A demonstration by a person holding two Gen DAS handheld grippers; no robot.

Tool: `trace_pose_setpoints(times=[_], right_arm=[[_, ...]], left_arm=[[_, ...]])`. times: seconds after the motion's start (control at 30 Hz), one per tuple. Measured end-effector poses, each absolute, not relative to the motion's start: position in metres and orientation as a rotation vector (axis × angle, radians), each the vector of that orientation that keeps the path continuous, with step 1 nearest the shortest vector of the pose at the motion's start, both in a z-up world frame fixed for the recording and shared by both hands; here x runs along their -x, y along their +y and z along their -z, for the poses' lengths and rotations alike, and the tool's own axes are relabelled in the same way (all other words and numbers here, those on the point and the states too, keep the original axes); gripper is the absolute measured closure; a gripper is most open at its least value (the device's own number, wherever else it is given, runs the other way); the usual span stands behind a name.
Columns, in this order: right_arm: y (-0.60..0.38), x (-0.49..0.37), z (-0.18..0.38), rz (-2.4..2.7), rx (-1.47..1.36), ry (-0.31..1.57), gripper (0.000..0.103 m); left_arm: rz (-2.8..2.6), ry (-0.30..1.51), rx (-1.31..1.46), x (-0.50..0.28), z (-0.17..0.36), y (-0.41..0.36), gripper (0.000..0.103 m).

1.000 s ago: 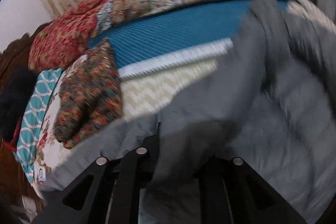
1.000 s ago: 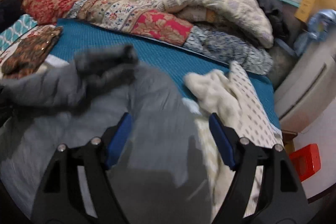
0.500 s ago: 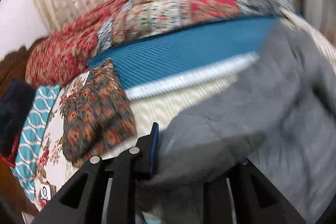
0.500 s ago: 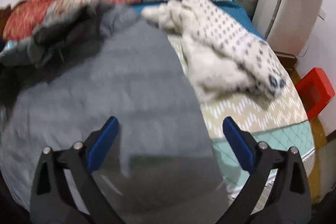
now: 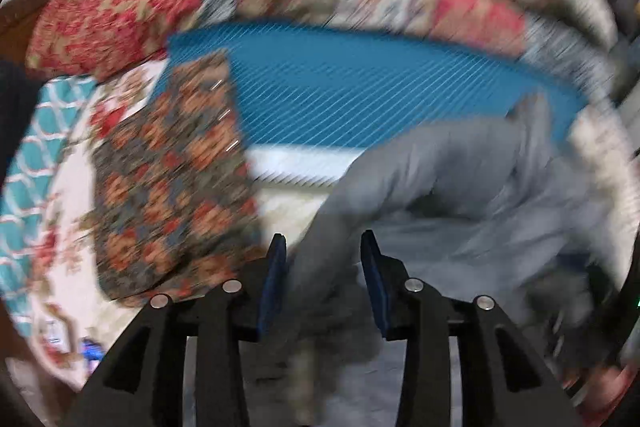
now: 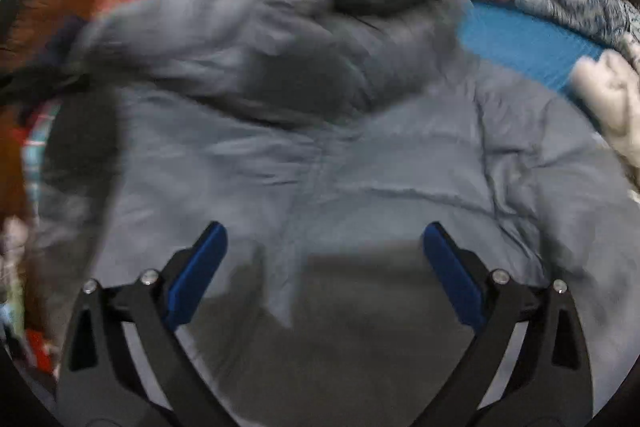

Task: Fold large clothes
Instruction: 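Lower the grey jacket onto the bed and open both grippers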

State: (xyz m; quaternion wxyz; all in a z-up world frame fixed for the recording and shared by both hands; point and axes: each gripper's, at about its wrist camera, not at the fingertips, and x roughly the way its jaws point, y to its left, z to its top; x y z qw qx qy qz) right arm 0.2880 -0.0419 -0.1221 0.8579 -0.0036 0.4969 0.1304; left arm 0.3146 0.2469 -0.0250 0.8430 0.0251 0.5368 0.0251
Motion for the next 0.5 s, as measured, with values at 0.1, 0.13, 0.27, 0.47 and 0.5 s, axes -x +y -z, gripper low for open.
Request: trace_pose_setpoints(times=[0.1, 0.13, 0.27, 0.47, 0.5], right_arm=[[-0.075, -0.316, 0.151, -0.12, 0.01, 1.015, 0.006], [-0.082, -0.32, 0.15, -0.077, 0.012, 0.992, 0.006], [-0.109, -0.326, 0.146, 0.015, 0.014, 0.995, 0.006], [-0.085, -0.264, 0.102, -0.127, -0.101, 0.912, 0.012], [-0.066, -0.249, 0.09, -0.217, -0.116, 0.903, 0.012]], left_arm=[[-0.101, 1.154, -0.106, -0.308, 0.056, 0.272, 0.103], [-0.095, 1.153, -0.107, -0.305, 0.062, 0.283, 0.103], [-0.039, 1.11, -0.067, -0.263, 0.065, 0.324, 0.103], [-0.154, 0.98, 0.139, -0.162, 0.037, 0.413, 0.103], [-0.193, 0.971, 0.152, -0.147, 0.035, 0.42, 0.103]])
